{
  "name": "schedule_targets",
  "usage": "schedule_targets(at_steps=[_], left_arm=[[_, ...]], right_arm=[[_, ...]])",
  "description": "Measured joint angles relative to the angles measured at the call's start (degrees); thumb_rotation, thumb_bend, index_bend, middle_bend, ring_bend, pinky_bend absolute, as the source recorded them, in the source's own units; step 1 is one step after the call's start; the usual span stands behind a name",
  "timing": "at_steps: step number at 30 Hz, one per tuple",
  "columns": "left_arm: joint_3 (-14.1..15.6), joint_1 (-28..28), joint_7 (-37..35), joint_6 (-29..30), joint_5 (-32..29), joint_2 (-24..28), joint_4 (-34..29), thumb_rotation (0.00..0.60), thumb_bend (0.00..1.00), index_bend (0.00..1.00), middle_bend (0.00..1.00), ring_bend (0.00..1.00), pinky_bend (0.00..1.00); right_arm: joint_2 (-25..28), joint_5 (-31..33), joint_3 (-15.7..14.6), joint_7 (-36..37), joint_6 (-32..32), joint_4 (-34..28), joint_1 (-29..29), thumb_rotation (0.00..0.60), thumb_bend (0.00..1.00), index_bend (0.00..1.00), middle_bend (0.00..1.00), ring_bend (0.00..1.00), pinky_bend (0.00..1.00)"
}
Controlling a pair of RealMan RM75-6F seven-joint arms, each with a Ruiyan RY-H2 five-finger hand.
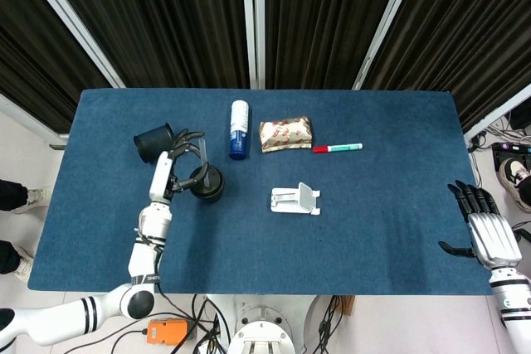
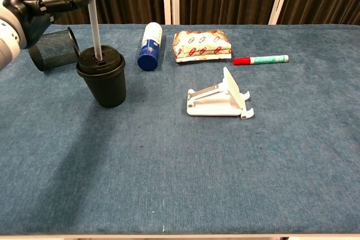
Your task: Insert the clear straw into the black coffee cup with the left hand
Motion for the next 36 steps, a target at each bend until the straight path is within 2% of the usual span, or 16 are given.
schedule_targets(at_steps=[20,31,36], left_arm=[[1.71,0.84,-2.85,-0.73,1.27,-1.3,2.33,0.6,0.31,0.55,0.22,0.0,0.0],[5.04,1.78,-0.8,0.22,5.08,-0.77,4.36,0.6,0.24,0.16,0.15,0.0,0.0],[6.71,2.71,1.5,1.84,7.7,1.04,4.27,0.6,0.21,0.13,0.11,0.0,0.0]], right_arm=[[-0.07,0.23,0.03,0.04,0.19,-0.02,-0.19,0.6,0.22,0.0,0.07,0.0,0.02],[0.09,0.12,0.05,0.22,0.63,-0.07,-0.42,0.6,0.22,0.0,0.07,0.0,0.02],[0.12,-0.05,0.04,0.3,0.83,-0.15,-0.49,0.6,0.22,0.0,0.07,0.0,0.02]])
